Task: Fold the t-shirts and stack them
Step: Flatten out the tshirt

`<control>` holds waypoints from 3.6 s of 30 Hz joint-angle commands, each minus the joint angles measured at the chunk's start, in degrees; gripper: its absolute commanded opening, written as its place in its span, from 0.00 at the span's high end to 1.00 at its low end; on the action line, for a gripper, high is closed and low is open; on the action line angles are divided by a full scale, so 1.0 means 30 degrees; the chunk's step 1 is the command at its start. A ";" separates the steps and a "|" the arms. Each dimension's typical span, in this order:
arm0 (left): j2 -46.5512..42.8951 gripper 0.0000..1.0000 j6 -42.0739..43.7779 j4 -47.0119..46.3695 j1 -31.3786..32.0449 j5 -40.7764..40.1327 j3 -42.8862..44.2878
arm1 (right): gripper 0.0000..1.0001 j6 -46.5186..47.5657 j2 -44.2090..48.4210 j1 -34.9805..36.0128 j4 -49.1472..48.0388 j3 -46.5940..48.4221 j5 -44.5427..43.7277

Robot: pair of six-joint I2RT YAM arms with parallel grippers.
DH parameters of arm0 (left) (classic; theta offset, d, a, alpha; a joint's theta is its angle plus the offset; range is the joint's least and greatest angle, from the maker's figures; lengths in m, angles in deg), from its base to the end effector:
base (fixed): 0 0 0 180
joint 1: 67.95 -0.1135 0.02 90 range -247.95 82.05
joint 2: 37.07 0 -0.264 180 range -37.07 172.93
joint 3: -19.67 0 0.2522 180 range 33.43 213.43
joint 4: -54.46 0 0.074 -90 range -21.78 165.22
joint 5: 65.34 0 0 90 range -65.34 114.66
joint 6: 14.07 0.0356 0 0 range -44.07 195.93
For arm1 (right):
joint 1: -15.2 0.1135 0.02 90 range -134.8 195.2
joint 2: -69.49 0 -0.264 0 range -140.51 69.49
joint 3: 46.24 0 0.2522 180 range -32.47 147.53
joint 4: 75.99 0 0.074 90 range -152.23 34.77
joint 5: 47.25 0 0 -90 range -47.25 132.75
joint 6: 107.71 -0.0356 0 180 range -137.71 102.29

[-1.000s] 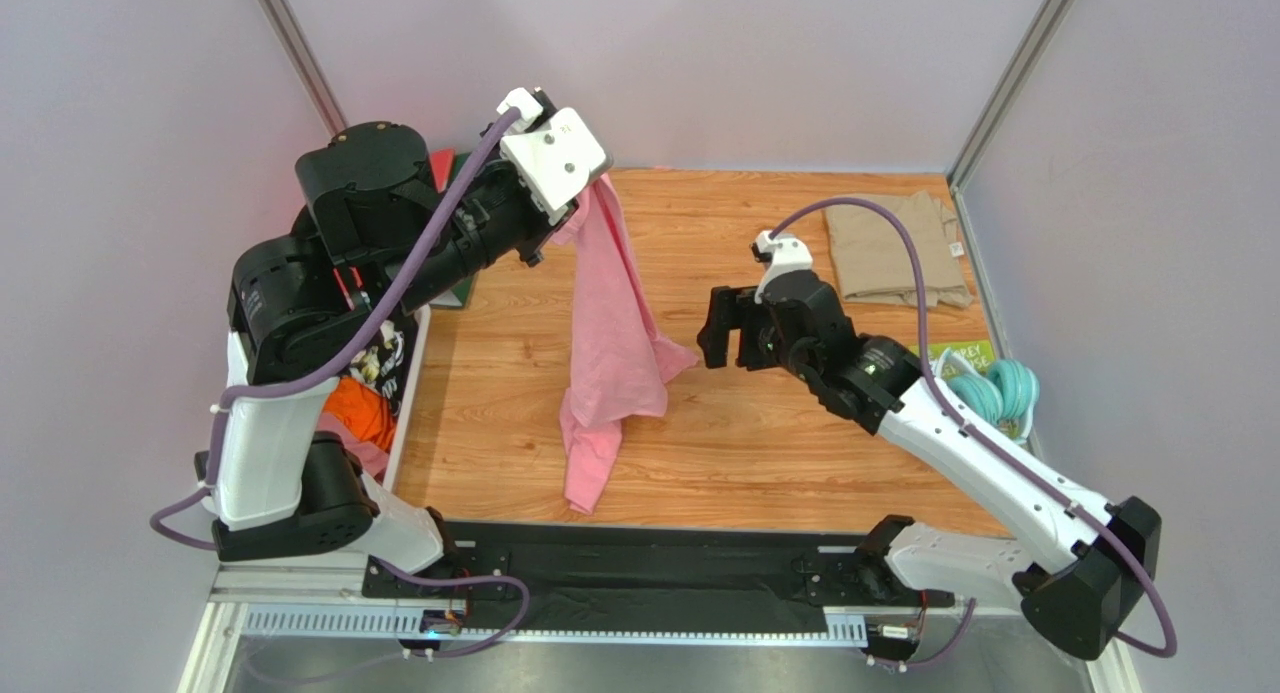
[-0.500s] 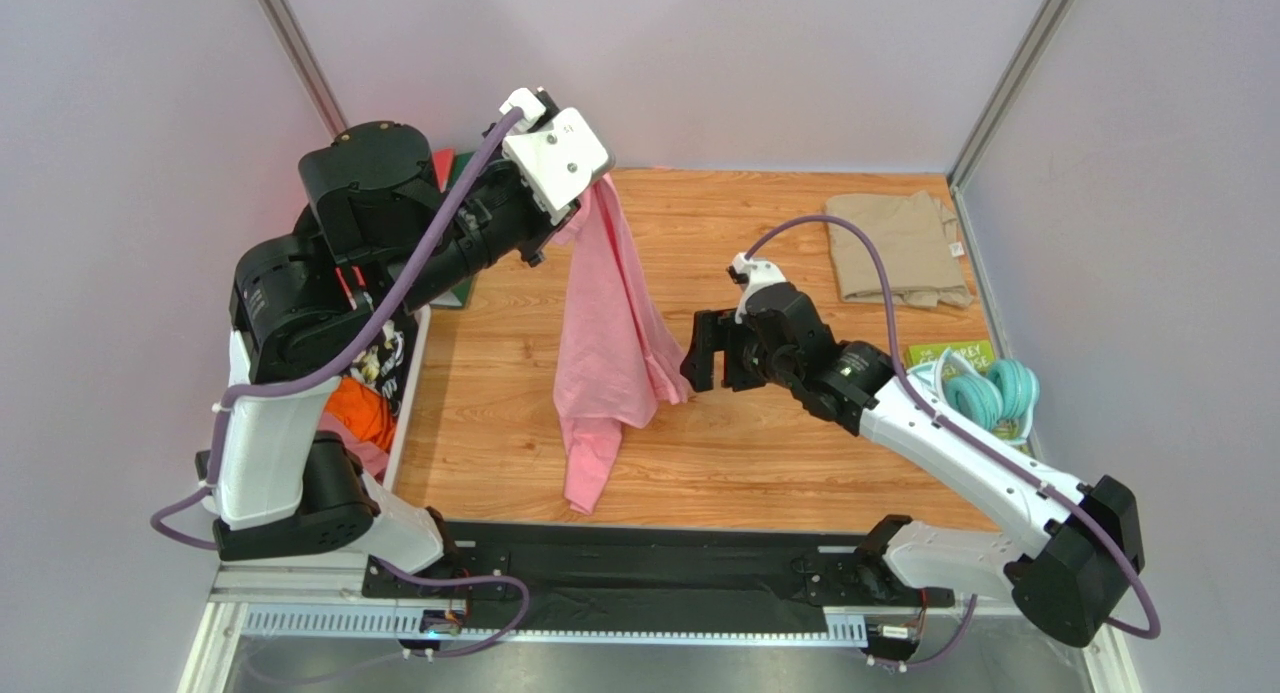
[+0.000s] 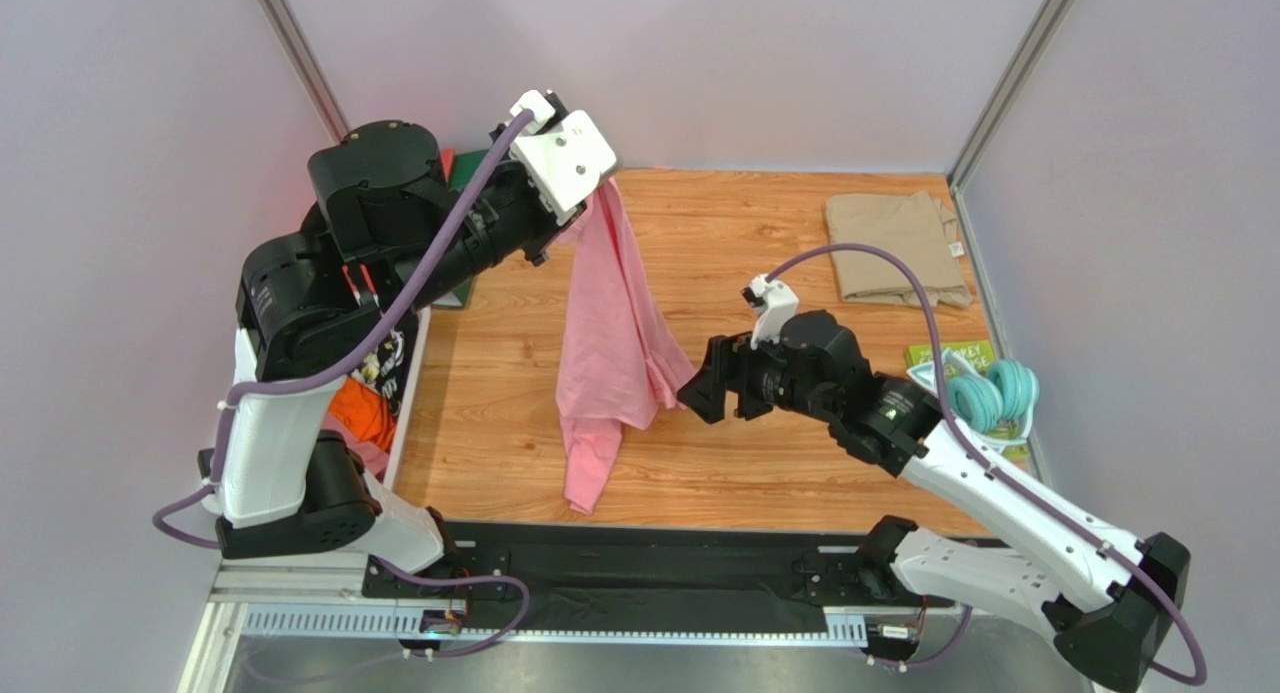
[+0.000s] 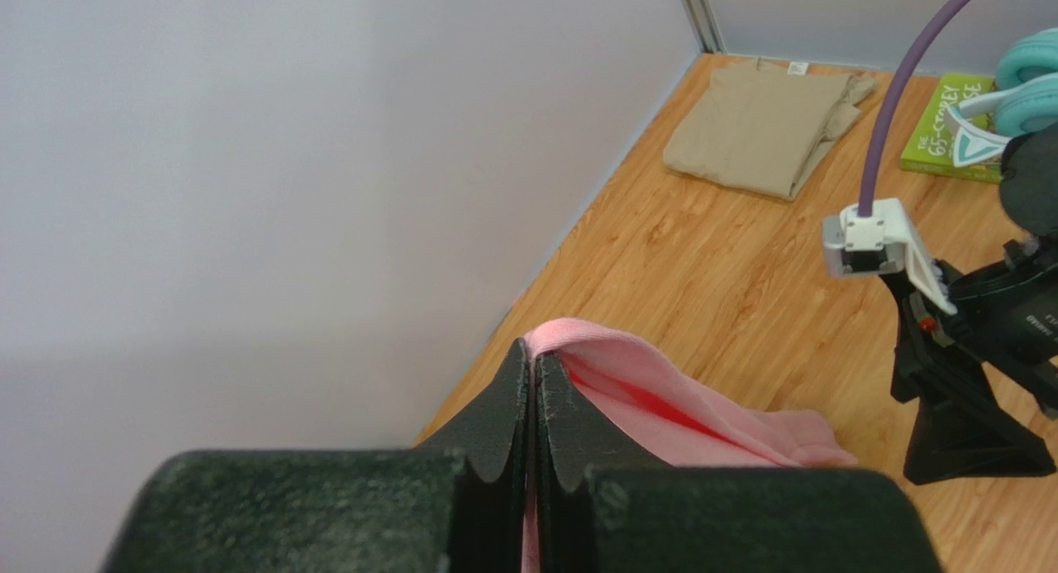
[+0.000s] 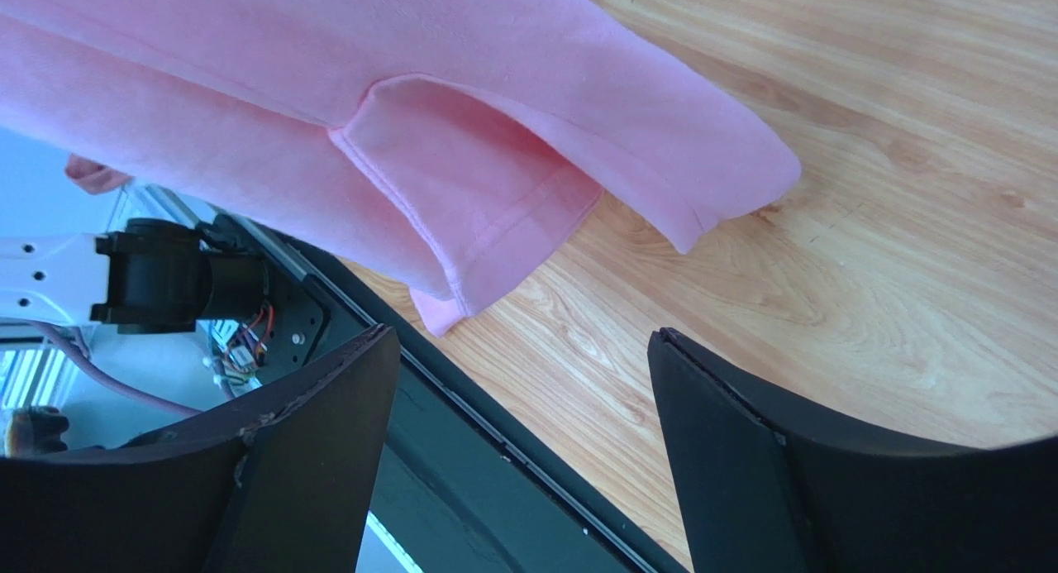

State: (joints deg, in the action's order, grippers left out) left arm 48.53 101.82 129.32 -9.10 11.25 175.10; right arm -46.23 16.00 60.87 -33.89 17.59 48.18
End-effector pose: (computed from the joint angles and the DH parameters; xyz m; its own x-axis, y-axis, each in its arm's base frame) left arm 0.1079 -0.1625 0.6039 0.2705 0.3735 -0.8873 0.6612 0.5978 0.4533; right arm 0.1402 0.1483 0.3134 -0.6900 -0.0262 -0.7233 -0.4995 0.7404 0.4497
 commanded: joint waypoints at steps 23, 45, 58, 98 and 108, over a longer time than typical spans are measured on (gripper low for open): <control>-0.0614 1.00 0.0393 -0.0474 0.0100 -0.0335 -0.0083 | 0.39 0.0890 -0.5633 0.1916 -0.1594 0.3058 -0.0170; -0.1024 1.00 0.1359 -0.1060 0.0100 -0.1124 -0.0055 | 1.00 0.2179 -0.0162 0.1945 0.4172 0.6187 -0.4532; -0.4771 1.00 0.4025 -0.1674 -0.1569 -0.2590 -0.5851 | 1.00 0.4493 0.1896 0.1945 0.9682 1.4892 -0.8283; 0.8701 1.00 0.1975 -0.3168 -1.3024 0.3064 0.4663 | 1.00 0.3823 -1.5244 -1.3052 0.6524 2.9741 0.1820; 0.2788 1.00 0.0044 -0.4342 -1.3552 0.4382 -0.2629 | 1.00 0.4083 -1.0655 -1.2852 0.6110 2.4428 0.2293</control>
State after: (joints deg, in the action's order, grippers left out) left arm 65.58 105.47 117.28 -48.91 23.38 167.40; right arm -34.03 -24.79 21.29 -12.87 96.82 54.08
